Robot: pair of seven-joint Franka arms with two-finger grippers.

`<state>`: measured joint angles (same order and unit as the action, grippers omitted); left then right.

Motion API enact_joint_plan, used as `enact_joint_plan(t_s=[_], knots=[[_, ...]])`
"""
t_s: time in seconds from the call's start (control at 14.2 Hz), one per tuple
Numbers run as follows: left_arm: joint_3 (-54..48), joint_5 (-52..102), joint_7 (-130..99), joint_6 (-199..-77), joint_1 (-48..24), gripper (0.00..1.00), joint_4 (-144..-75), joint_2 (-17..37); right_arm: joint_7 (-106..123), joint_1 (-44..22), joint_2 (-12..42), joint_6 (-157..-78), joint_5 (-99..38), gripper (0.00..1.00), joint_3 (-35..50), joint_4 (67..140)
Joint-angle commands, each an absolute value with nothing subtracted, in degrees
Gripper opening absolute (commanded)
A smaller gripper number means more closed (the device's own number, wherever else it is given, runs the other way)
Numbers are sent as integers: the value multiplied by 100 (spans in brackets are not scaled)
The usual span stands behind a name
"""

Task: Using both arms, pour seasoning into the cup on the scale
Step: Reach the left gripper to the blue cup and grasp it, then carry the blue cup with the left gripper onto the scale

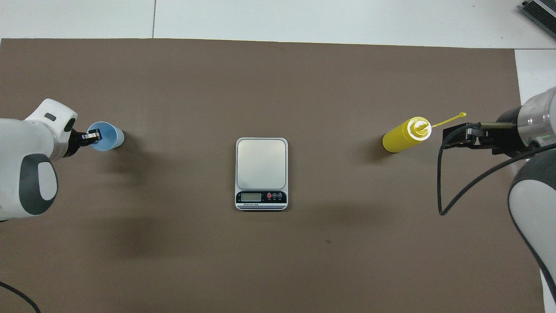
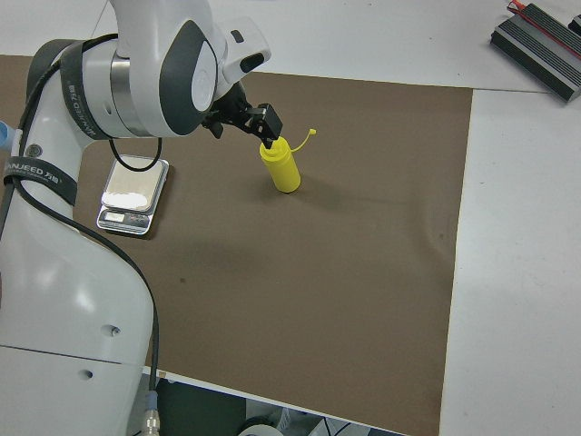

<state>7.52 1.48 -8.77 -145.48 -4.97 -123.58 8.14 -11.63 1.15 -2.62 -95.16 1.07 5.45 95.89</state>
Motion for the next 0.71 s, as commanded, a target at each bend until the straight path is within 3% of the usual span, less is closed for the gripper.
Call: enact_joint_plan(t_s=[0.0,0.64], knots=[[738,202,-1255,-13977,-633,3,-11867,957,-1081,185,-352,-9527,-9,100,554,9668],[-560,150,-4031,-12755,-712,3,-11049,1028,-1072,193,-352,-9527,-9,100,554,9668]])
